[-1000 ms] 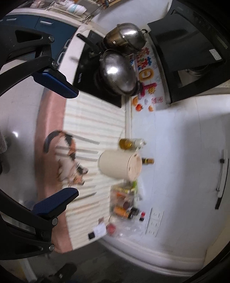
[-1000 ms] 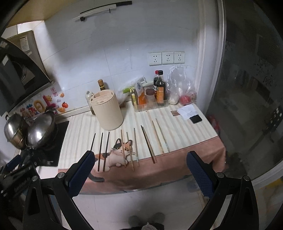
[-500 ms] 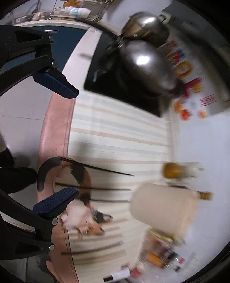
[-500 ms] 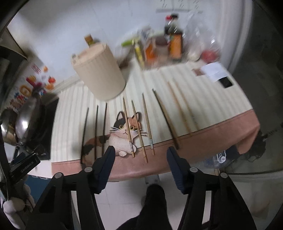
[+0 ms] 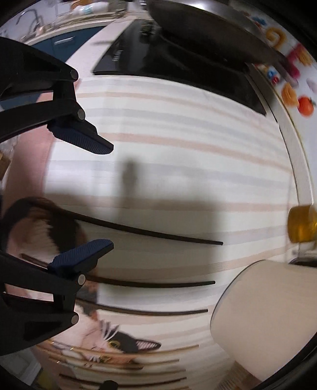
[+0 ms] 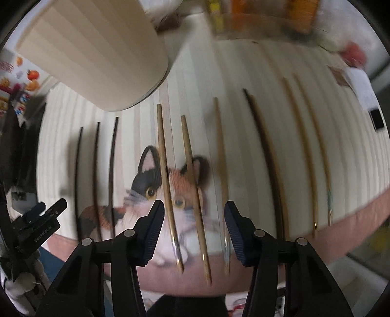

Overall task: Organize utensils
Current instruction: 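Grasp a dark chopstick with the left tool while the right tool grasps a light chopstick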

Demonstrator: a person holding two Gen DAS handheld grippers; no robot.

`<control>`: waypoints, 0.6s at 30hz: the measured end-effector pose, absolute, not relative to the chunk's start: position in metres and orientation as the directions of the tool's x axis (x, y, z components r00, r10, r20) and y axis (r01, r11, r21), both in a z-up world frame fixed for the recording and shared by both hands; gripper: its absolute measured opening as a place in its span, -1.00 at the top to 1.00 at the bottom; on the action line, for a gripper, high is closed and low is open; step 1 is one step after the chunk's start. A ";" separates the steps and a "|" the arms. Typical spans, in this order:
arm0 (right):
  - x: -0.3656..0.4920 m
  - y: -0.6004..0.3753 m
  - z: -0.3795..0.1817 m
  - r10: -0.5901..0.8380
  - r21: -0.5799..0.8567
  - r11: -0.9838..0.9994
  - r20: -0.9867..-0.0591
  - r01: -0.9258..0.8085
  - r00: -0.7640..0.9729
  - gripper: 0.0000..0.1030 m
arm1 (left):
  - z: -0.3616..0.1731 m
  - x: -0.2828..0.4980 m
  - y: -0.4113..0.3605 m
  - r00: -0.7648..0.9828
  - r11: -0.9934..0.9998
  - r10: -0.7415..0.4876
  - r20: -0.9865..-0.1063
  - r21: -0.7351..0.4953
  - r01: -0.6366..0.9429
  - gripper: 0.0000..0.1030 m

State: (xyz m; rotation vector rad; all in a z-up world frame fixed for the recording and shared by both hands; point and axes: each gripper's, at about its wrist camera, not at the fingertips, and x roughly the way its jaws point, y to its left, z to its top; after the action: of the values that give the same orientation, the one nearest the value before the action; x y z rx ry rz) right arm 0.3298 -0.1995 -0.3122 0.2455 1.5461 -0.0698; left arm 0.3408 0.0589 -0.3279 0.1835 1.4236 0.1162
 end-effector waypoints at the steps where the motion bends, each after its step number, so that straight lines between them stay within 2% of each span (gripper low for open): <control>1: 0.335 -0.197 -0.317 0.101 0.103 0.977 -0.995 0.189 0.017 0.01 | -0.332 0.345 0.056 0.144 0.978 0.196 -0.970 0.204 0.042 -0.36; 9: 0.353 -0.183 -0.345 0.077 0.069 0.990 -0.995 0.122 -0.062 0.41 | -0.350 0.363 0.039 0.120 0.967 0.217 -0.969 0.230 0.112 -0.35; 13: 0.357 -0.175 -0.354 0.056 0.049 0.995 -0.996 0.092 -0.075 0.68 | -0.351 0.367 0.032 0.126 0.964 0.219 -0.968 0.234 0.126 -0.23; 16: 0.357 -0.166 -0.358 0.034 0.028 0.996 -0.997 0.081 -0.073 0.77 | -0.349 0.368 0.026 0.128 0.970 0.182 -0.975 0.200 0.139 0.22; 18: 0.355 -0.163 -0.360 0.020 0.014 0.996 -0.997 0.083 -0.069 0.85 | -0.348 0.367 0.022 0.120 0.975 0.155 -0.981 0.171 0.144 0.78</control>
State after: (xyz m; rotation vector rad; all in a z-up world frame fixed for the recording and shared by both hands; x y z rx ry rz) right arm 0.3551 -0.1631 -0.3602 0.0790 1.6400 -0.0519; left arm 0.3672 0.0220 -0.3481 0.2472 1.4554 0.0074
